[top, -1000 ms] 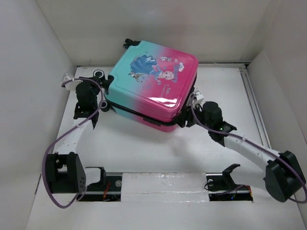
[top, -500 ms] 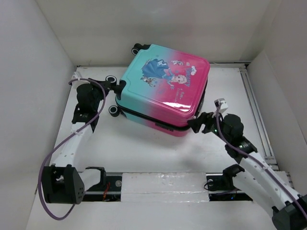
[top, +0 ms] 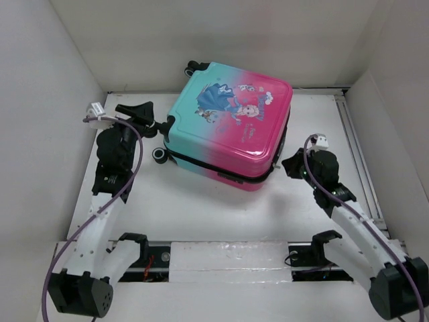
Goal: Pack the luggage
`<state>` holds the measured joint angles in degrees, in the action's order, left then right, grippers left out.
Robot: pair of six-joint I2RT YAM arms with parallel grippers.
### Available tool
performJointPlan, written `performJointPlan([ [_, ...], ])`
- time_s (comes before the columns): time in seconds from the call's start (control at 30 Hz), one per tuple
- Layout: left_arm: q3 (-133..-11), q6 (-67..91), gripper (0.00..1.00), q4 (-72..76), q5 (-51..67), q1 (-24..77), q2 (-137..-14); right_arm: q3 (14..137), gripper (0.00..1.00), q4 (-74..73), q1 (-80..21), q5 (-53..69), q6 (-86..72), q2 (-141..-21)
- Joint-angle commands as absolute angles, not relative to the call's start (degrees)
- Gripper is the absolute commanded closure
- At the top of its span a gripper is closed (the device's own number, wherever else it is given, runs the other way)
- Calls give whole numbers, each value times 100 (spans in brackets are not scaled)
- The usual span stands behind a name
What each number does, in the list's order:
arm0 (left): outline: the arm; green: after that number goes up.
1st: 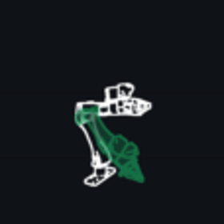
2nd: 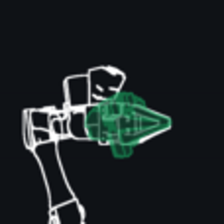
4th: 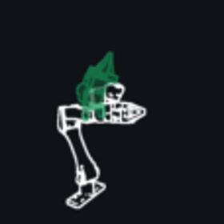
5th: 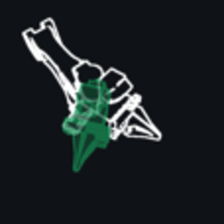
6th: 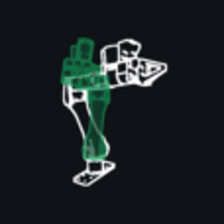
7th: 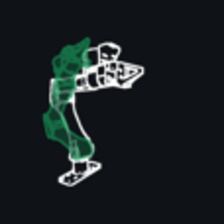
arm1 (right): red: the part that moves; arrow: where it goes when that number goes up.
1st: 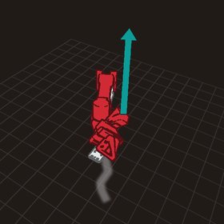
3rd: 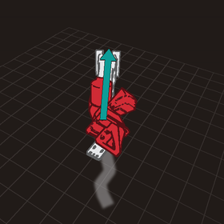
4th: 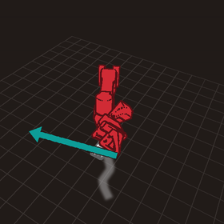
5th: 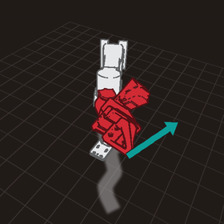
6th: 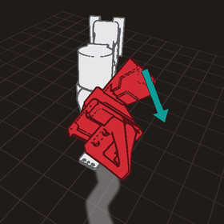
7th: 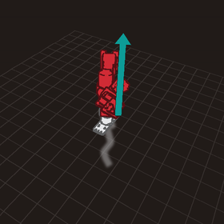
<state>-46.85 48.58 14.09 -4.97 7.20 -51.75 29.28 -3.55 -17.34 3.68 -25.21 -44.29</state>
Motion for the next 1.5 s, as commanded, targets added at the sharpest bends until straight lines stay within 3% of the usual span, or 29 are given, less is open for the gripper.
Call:
performJointPlan([
  [0.0,-5054,4474,38,1679,-634,800,-5054,2901,94,508,-1293,685,-2812,-4983],
  [0.07,-5002,4552,38,1626,-379,800,-5238,2743,92,790,-1169,686,-2873,-4983],
  [0.27,-4069,4641,44,2259,860,887,-5405,2409,68,1115,-1107,1634,-2532,-4941],
  [0.4,-4192,4166,44,1679,-496,1730,-5151,1847,56,1116,-1107,1574,-2251,-4194],
  [0.47,-3974,4166,44,1679,-606,1811,-5089,1696,53,1038,-1055,1626,-2250,-4035],
  [0.6,-3604,4412,42,1731,-713,1811,-5019,1748,53,976,-1055,1924,-1909,-4191],
  [0.77,-3261,4107,54,1758,0,2073,-4957,2161,48,923,-1002,2406,-1284,-4798],
  [0.97,-3261,3709,57,879,-1850,4669,-5193,2355,44,993,-1002,2470,-1090,-5177],
  [1.07,-3112,3972,57,879,-2074,5359,-5491,2408,44,993,-1002,2355,-1038,-5177],
  [1.27,-2848,4052,57,1792,-1477,5414,-6169,2593,54,993,-1002,2092,-932,-5519],
  [1.47,-3050,3823,57,1994,-1494,5687,-6697,2759,55,993,-1002,1987,-879,-5695],
])
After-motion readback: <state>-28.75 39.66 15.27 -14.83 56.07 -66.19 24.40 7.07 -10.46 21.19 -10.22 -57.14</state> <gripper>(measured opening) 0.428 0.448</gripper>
